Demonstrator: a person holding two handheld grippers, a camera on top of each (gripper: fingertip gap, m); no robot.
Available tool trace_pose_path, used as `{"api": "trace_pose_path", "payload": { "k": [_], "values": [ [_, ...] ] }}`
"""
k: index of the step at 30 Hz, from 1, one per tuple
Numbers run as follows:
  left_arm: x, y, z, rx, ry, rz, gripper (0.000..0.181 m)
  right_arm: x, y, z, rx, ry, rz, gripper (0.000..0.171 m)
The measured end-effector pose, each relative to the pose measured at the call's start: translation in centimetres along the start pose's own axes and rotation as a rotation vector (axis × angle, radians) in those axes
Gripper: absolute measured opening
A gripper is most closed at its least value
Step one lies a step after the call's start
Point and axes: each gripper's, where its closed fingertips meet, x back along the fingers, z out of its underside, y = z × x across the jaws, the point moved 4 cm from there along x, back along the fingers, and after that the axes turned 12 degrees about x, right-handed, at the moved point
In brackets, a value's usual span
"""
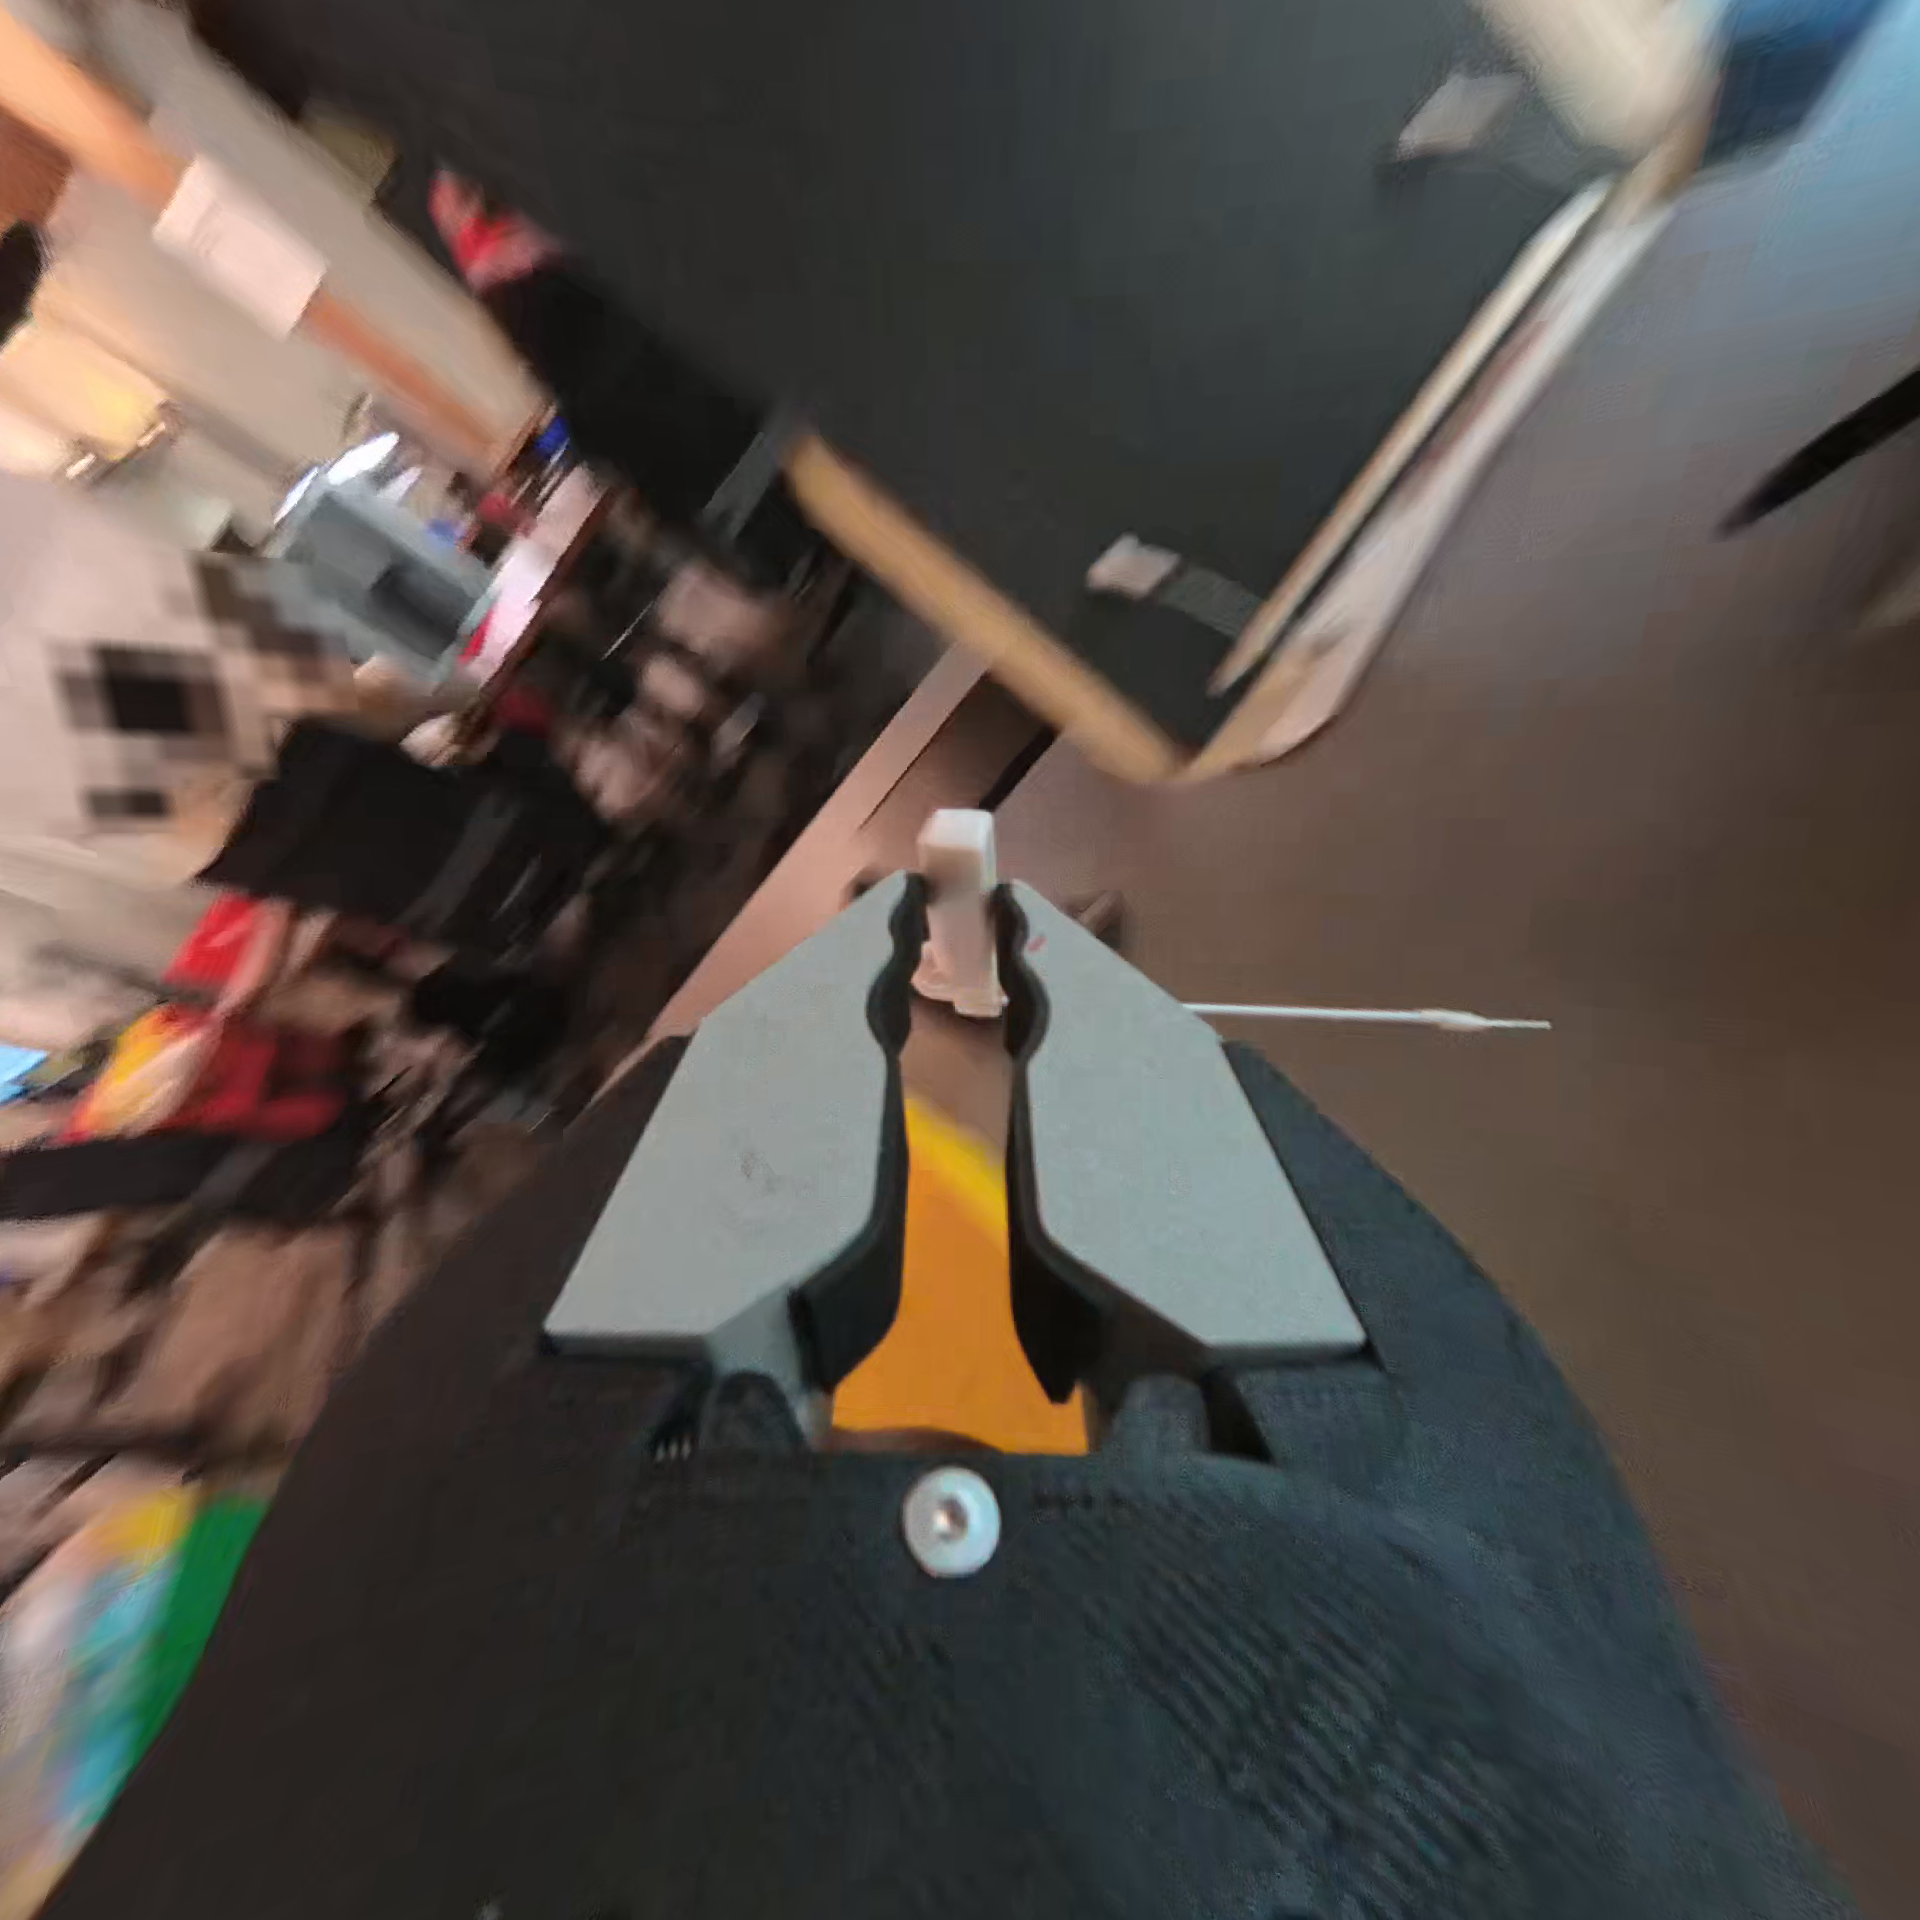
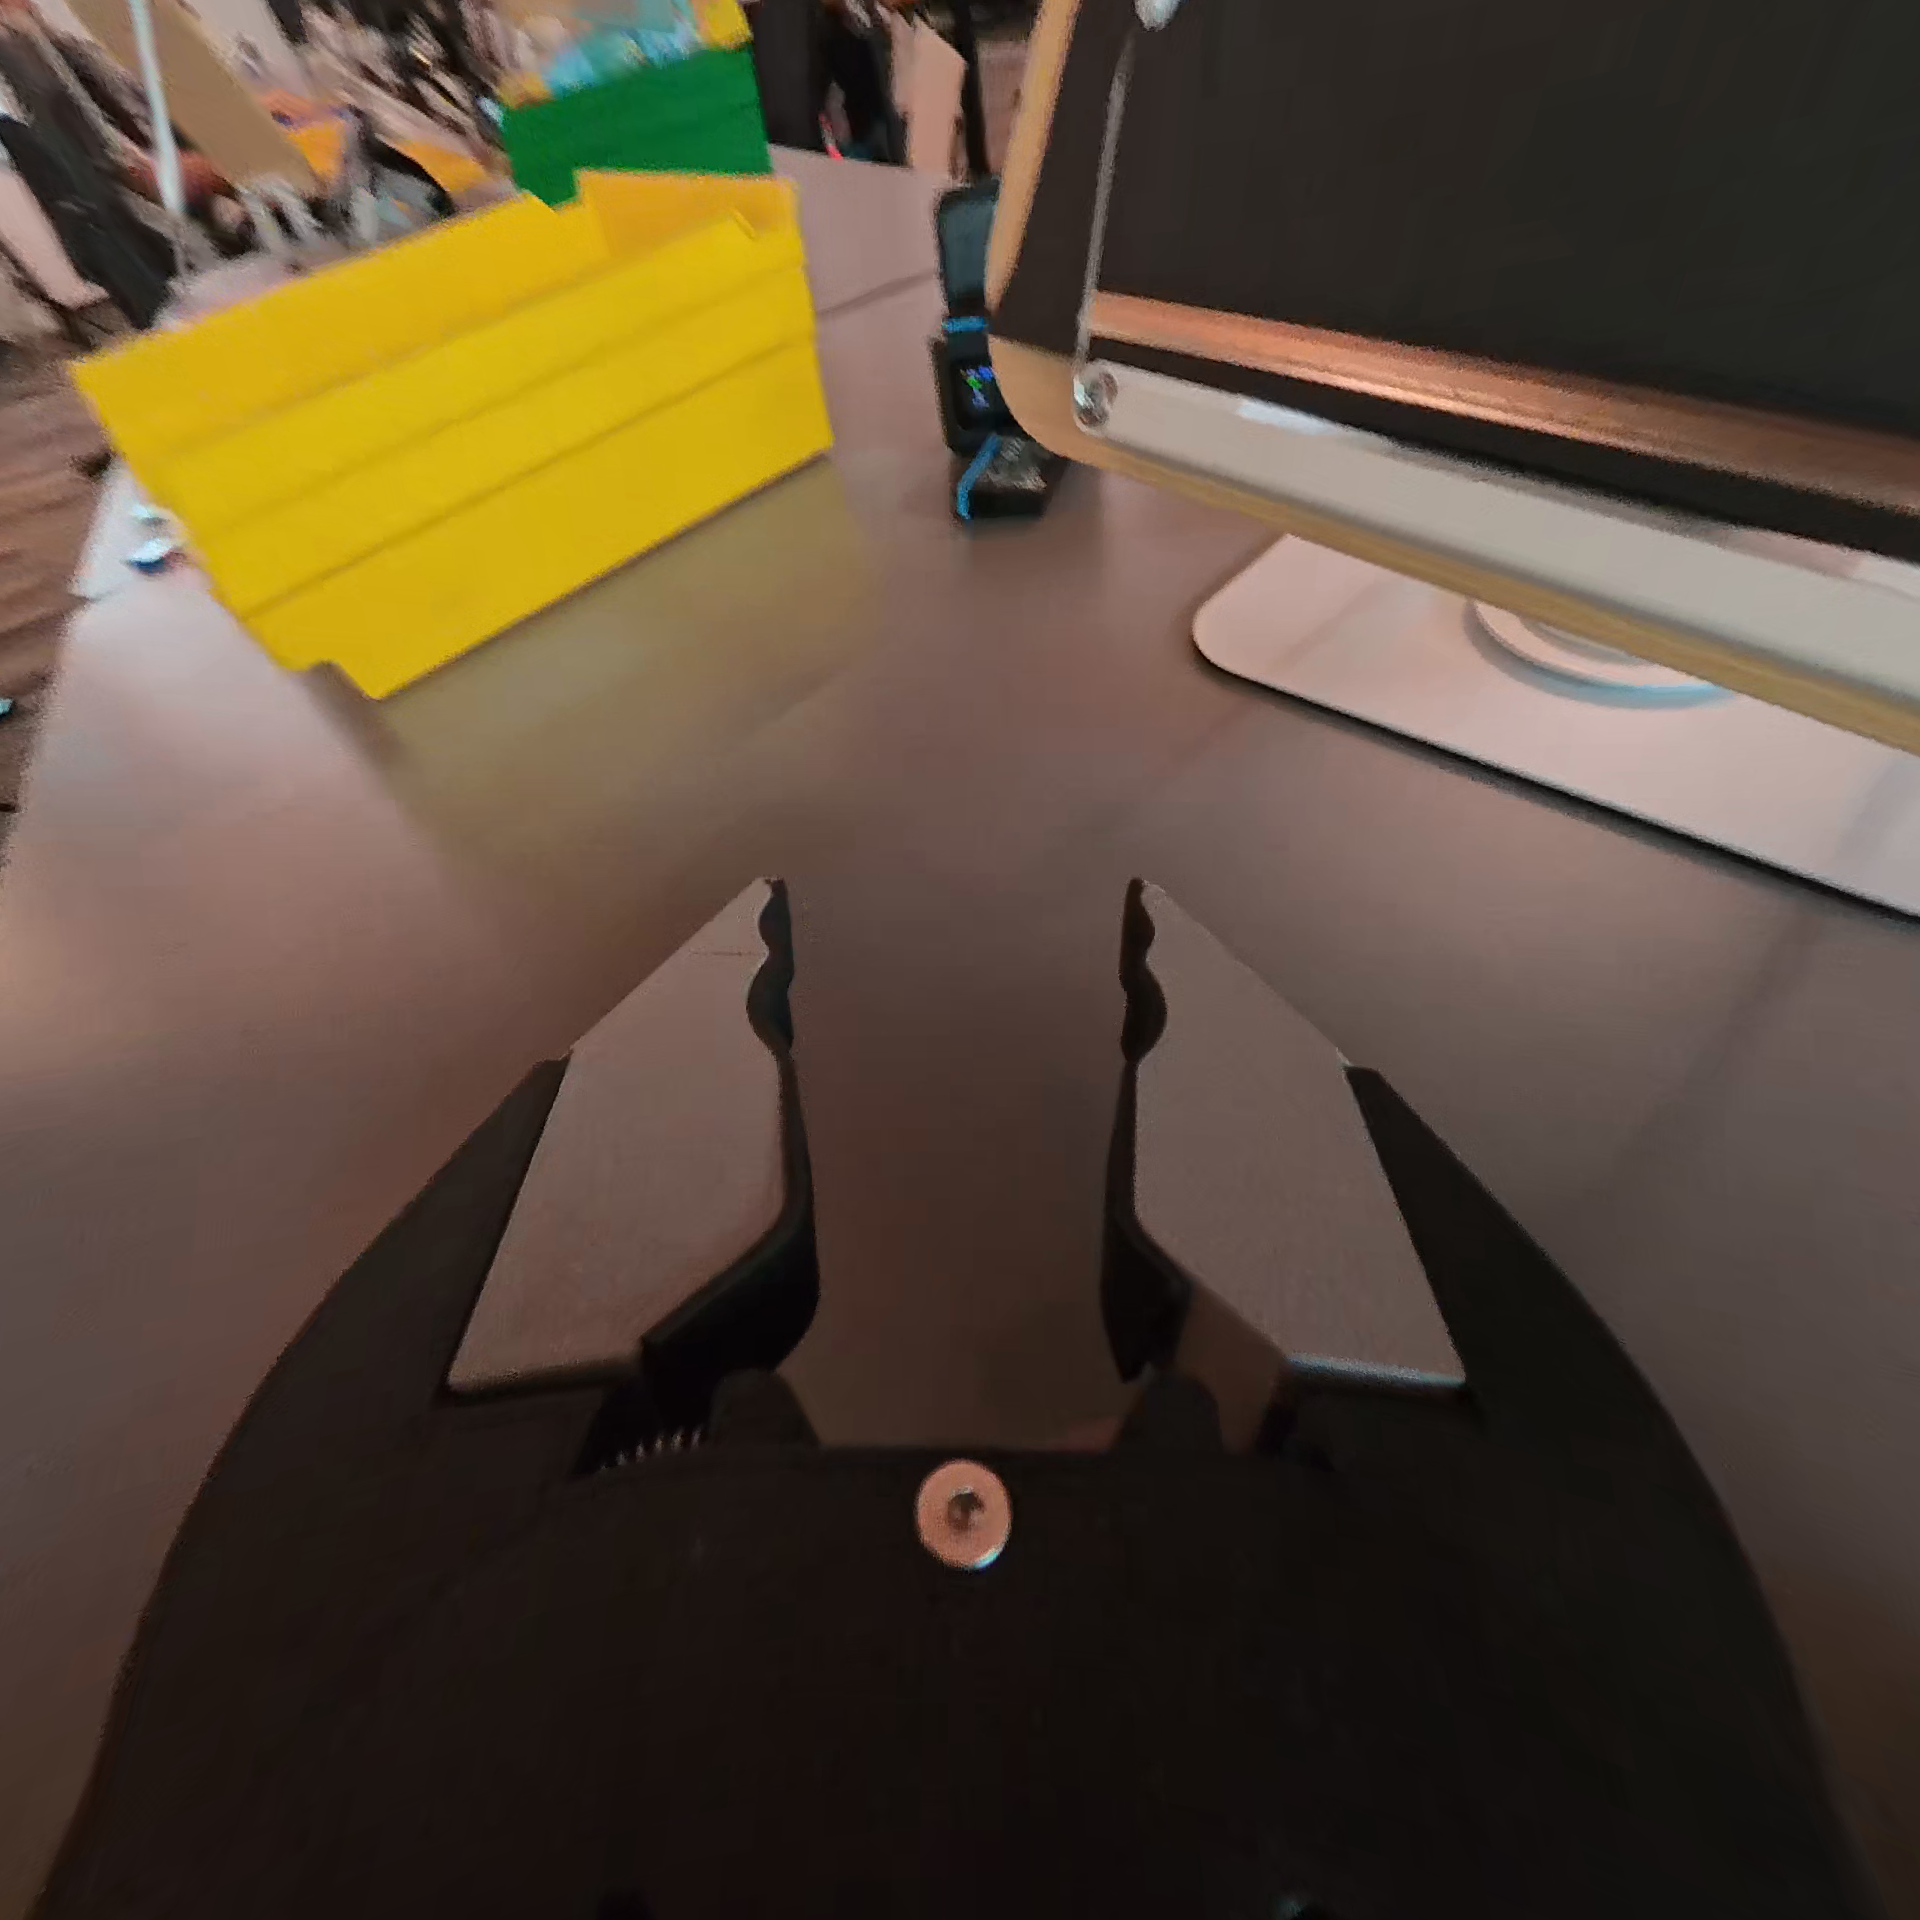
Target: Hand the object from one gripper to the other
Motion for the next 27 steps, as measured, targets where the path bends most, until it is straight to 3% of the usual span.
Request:
{"api": "trace_pose_path", "payload": {
  "k": [1,5,9,15,27],
  "values": [
    [-0.5,-3.0,-1.1,0.029,-0.078,0.073,0.011,0.3,0.3,-0.4,0.003,-0.032,-0.030,0.060],
    [-4.5,-12.8,-2.1,0.150,-0.270,0.217,0.011,1.3,0.6,-0.9,0.017,-0.083,-0.084,0.058],
    [-10.0,-17.6,-0.7,0.267,-0.374,0.245,0.011,2.4,-1.7,-0.5,0.019,-0.078,0.075,0.058],
    [-14.5,-19.8,1.2,0.299,-0.444,0.326,0.010,2.0,-3.3,0.0,0.065,-0.055,0.154,0.056],
    [-14.0,-20.8,1.6,0.275,-0.443,0.323,0.010,0.7,-2.2,-0.4,0.196,-0.038,0.156,0.055]
  ]
}}
